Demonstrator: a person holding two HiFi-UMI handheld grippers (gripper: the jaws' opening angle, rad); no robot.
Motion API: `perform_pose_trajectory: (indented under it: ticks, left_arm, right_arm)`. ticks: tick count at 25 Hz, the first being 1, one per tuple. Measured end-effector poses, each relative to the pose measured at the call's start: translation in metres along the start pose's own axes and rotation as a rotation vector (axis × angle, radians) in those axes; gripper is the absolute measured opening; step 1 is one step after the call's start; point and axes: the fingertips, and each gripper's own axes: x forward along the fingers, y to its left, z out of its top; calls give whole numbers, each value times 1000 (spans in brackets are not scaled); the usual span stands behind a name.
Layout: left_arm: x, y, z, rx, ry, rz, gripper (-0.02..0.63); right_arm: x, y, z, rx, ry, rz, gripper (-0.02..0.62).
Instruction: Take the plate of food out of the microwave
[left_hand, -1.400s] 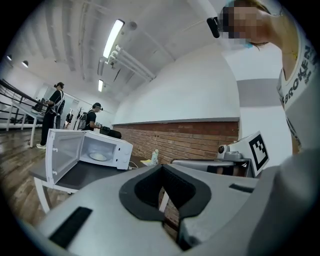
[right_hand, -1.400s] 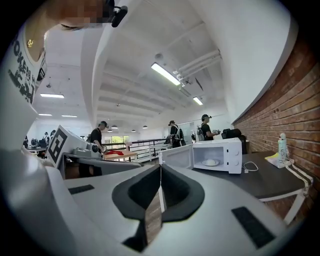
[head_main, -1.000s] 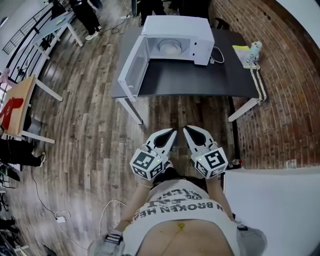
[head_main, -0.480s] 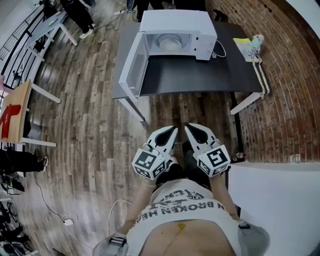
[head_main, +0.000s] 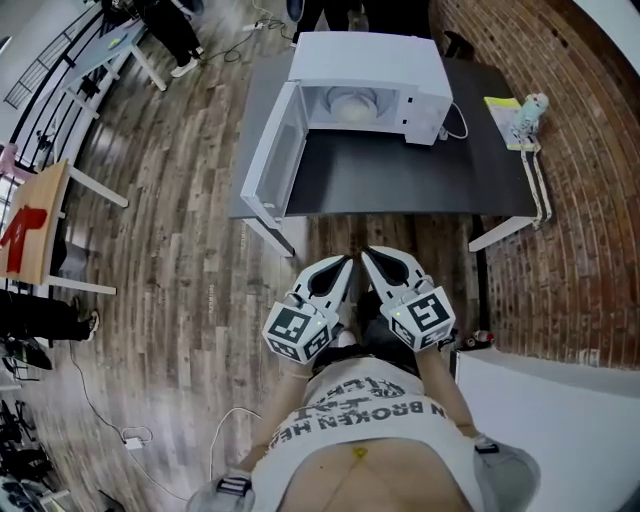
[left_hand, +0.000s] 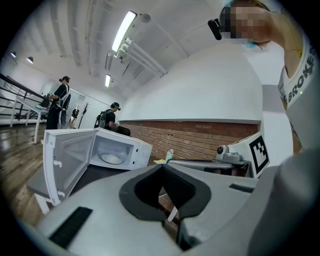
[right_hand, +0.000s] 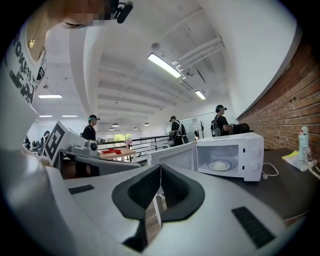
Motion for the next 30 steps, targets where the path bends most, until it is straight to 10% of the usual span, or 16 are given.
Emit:
perform_pose_trajectory:
  ticks: [30]
  left_arm:
    - [190,78,33,29,36,113,6]
  right_arm:
    - [79,-199,35,40,-4,71,8]
